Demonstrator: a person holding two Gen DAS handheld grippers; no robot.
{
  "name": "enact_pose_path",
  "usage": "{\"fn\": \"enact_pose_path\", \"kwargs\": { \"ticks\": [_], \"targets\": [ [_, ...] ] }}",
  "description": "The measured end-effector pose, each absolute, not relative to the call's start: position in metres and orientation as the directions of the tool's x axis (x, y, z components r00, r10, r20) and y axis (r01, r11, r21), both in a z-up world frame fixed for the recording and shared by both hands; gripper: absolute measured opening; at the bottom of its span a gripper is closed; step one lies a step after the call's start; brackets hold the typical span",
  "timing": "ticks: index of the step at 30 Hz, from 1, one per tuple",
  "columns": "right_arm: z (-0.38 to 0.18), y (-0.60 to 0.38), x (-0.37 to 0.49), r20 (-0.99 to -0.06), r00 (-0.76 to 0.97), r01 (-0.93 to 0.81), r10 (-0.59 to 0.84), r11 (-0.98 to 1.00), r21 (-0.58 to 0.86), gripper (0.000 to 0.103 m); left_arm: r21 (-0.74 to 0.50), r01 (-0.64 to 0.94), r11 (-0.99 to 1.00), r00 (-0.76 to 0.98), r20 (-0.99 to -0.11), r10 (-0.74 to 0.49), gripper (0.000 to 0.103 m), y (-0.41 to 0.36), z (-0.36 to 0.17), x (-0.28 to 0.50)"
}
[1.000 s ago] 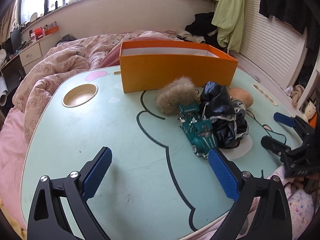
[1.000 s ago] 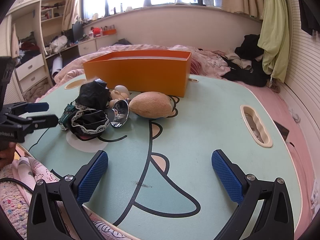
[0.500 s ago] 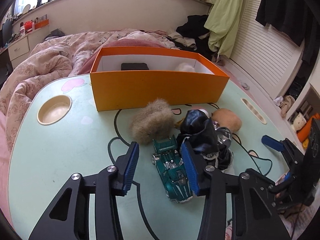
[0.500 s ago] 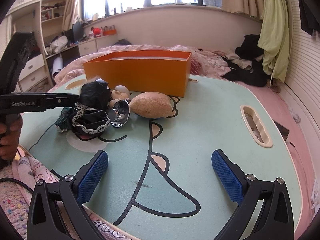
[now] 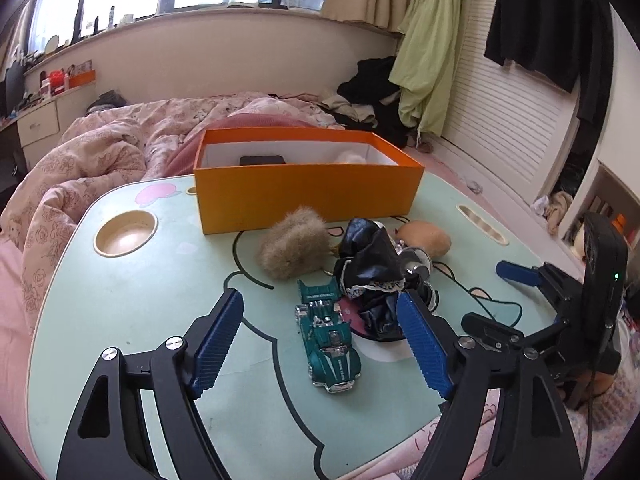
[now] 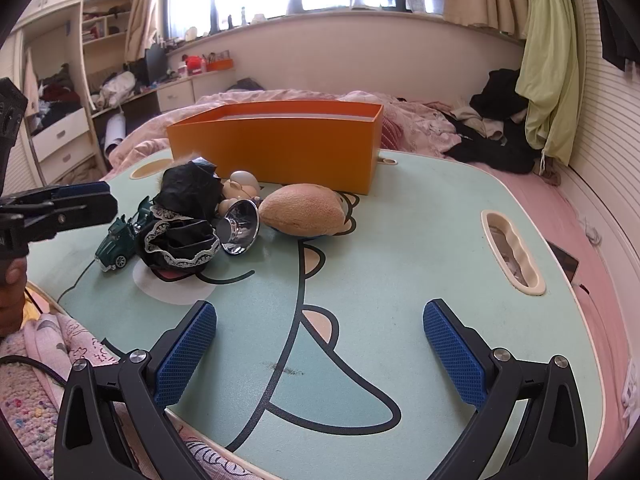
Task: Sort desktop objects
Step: 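Grasp the green toy car with the left gripper, then lift the green toy car with the left gripper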
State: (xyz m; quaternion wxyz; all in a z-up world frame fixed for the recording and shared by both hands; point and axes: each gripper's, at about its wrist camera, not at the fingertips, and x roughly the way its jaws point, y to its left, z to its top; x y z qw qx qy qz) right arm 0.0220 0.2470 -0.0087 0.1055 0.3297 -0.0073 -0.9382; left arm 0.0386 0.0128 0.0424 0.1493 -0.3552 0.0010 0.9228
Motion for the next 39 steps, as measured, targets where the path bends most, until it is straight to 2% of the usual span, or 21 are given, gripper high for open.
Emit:
{"fn": "enact_pose_path", "kwargs": {
  "ticks": [3, 5, 6, 7, 9, 12, 17, 18, 20, 21, 22, 25, 30, 32, 33, 34, 35, 39],
  "targets": [
    [-0.009, 0.247, 0.022, -0.617, -0.760, 0.193, -0.202, -0.978, 0.083, 0.103, -0.064, -0.262, -0.963, -0.651, -0.724, 0.225, 0.079, 0.021, 0.027, 0.024],
    [-0.009, 0.247, 0.022, -0.617, -0.760, 0.193, -0.202, -0.978, 0.083, 0.103, -0.110, -0.270, -0.956, -0.626, -0.735, 0.262, 0.067, 0.017, 0.021, 0.021],
    [-0.009, 0.247, 0.022, -0.617, -0.761, 0.192, -0.202, -0.978, 0.083, 0.103, -0.128, -0.269, -0.955, -0.624, -0.732, 0.274, 0.051, 0.014, 0.020, 0.022],
    [-0.009, 0.247, 0.022, -0.617, -0.760, 0.192, -0.202, -0.978, 0.083, 0.103, -0.140, -0.263, -0.955, -0.624, -0.730, 0.279, 0.038, 0.010, 0.020, 0.023],
    [-0.009, 0.247, 0.022, -0.617, -0.761, 0.190, -0.199, -0.978, 0.082, 0.103, -0.168, -0.265, -0.949, -0.614, -0.730, 0.300, 0.033, 0.003, 0.018, 0.026],
    [-0.009, 0.247, 0.022, -0.617, -0.762, 0.186, -0.197, -0.979, 0.083, 0.103, -0.169, -0.266, -0.949, -0.626, -0.719, 0.303, 0.032, -0.003, 0.018, 0.035],
    [-0.009, 0.247, 0.022, -0.617, -0.762, 0.185, -0.196, -0.979, 0.083, 0.103, -0.100, -0.282, -0.954, -0.656, -0.705, 0.268, 0.032, -0.001, 0.018, 0.051],
    [-0.009, 0.247, 0.022, -0.617, -0.762, 0.185, -0.196, -0.979, 0.083, 0.103, -0.092, -0.282, -0.955, -0.657, -0.707, 0.262, 0.035, 0.000, 0.019, 0.051],
    [-0.009, 0.247, 0.022, -0.617, -0.763, 0.182, -0.194, -0.980, 0.083, 0.103, -0.073, -0.276, -0.958, -0.653, -0.717, 0.243, 0.051, 0.004, 0.019, 0.047],
    [-0.009, 0.247, 0.022, -0.617, -0.763, 0.180, -0.193, -0.980, 0.083, 0.103, -0.062, -0.270, -0.961, -0.649, -0.725, 0.229, 0.067, 0.006, 0.018, 0.043],
    [-0.009, 0.247, 0.022, -0.616, -0.764, 0.180, -0.192, -0.980, 0.083, 0.103, -0.047, -0.264, -0.963, -0.649, -0.730, 0.214, 0.071, 0.009, 0.018, 0.041],
    [-0.009, 0.247, 0.022, -0.617, -0.764, 0.175, -0.188, -0.981, 0.083, 0.103, -0.035, -0.270, -0.962, -0.655, -0.726, 0.210, 0.071, 0.013, 0.021, 0.034],
    [-0.009, 0.247, 0.022, -0.616, -0.767, 0.165, -0.180, -0.983, 0.082, 0.103, -0.089, -0.264, -0.960, -0.637, -0.732, 0.243, 0.071, 0.008, 0.017, 0.024],
    [-0.009, 0.247, 0.022, -0.616, -0.767, 0.163, -0.179, -0.983, 0.083, 0.103, -0.110, -0.273, -0.956, -0.637, -0.724, 0.265, 0.069, 0.004, 0.018, 0.025],
    [-0.009, 0.247, 0.022, -0.616, -0.768, 0.162, -0.178, -0.983, 0.082, 0.103, -0.118, -0.280, -0.953, -0.638, -0.718, 0.277, 0.056, 0.003, 0.019, 0.027],
    [-0.009, 0.247, 0.022, -0.615, -0.768, 0.162, -0.178, -0.983, 0.082, 0.103, -0.121, -0.286, -0.951, -0.641, -0.714, 0.283, 0.037, 0.002, 0.019, 0.029],
    [-0.009, 0.246, 0.022, -0.615, -0.768, 0.162, -0.178, -0.983, 0.081, 0.103, -0.123, -0.289, -0.949, -0.642, -0.711, 0.288, 0.030, 0.002, 0.020, 0.030],
    [-0.009, 0.245, 0.021, -0.615, -0.768, 0.162, -0.178, -0.983, 0.081, 0.103, -0.108, -0.281, -0.954, -0.660, -0.700, 0.273, 0.031, 0.002, 0.021, 0.040]
  ]
}}
